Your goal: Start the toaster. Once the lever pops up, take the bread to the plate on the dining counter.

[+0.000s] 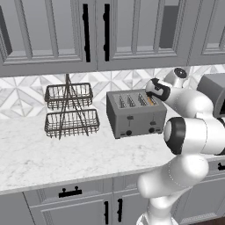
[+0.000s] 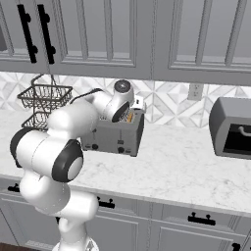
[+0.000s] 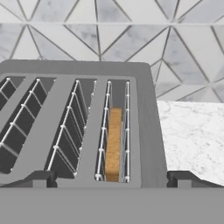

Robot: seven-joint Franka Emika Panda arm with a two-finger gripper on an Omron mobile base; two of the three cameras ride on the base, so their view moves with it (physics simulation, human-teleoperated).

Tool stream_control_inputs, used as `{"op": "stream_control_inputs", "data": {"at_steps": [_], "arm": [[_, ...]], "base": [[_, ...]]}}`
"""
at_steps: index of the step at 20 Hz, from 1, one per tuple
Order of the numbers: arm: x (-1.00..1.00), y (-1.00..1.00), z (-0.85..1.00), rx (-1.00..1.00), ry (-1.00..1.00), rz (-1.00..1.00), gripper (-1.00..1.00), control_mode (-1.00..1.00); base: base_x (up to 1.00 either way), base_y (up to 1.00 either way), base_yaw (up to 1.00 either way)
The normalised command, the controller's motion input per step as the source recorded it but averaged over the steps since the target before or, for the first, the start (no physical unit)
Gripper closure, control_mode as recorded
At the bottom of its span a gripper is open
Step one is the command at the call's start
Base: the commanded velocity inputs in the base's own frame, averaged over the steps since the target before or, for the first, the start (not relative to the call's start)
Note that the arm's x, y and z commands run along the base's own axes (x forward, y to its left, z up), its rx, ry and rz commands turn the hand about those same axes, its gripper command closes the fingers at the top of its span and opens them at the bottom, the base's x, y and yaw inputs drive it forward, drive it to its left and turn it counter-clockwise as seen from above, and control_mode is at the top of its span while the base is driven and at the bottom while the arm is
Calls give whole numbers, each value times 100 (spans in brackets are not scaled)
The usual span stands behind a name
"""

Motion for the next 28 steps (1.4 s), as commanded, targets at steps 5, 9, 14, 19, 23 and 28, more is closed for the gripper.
{"op": "stream_control_inputs", "data": {"at_steps": [5, 9, 14, 19, 23, 28], "arm": [[0, 0, 0, 0, 0, 0, -100, -100], [0, 0, 0, 0, 0, 0, -100, -100], [0, 0, 0, 0, 0, 0, -100, -100], [0, 0, 0, 0, 0, 0, -100, -100], [0, 0, 0, 0, 0, 0, -100, -100], [0, 0, 0, 0, 0, 0, -100, -100]], "base": [[0, 0, 0], [0, 0, 0], [0, 0, 0], [0, 0, 0], [0, 0, 0], [0, 0, 0]]}}
